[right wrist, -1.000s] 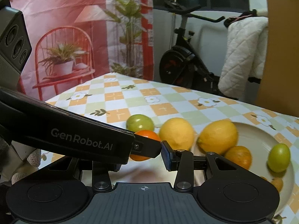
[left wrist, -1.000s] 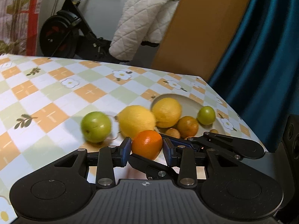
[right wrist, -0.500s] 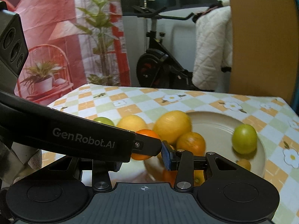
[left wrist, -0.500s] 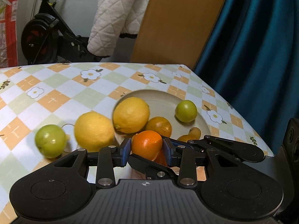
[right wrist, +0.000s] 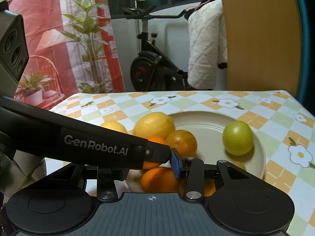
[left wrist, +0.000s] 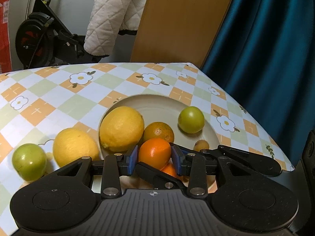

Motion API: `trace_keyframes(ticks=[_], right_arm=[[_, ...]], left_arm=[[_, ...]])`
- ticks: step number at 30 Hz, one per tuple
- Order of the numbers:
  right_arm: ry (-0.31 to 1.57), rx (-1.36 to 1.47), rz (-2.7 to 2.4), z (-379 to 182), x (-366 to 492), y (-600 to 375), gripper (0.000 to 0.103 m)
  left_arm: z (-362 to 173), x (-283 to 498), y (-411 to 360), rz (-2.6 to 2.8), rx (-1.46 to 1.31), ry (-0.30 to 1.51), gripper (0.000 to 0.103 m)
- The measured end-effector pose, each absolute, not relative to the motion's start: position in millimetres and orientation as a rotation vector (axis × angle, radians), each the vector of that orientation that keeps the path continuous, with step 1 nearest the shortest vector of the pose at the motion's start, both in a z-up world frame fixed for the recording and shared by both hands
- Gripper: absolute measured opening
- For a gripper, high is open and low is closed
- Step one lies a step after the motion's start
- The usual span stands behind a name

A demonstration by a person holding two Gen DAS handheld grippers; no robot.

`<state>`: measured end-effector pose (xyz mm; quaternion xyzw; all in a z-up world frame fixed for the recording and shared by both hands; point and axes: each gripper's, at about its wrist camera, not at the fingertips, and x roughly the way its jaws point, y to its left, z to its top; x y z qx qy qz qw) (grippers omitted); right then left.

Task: Organize fruits
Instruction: 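Carry the tangerine with the left tool onto the plate and open, then lift the open left tool off the plate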

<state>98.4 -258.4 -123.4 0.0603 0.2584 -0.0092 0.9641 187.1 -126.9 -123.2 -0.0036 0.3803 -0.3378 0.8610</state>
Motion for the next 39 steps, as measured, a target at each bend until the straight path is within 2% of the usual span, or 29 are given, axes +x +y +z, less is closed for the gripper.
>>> trace_keyframes(ticks=[21,39], right_arm=[[0.511,0.077,-0.089,-122.7,100.5,-262.3,0.042],[0.489,0.027,-0.008,-102.5,101.6,-226.8,0.043]], left_arm=[[-126.1,195.3,-136.5,-0.686,0.002,0.81,0.037],[-81.7,194.6,-44.9,-0.577,-0.06,0.665,0.038]])
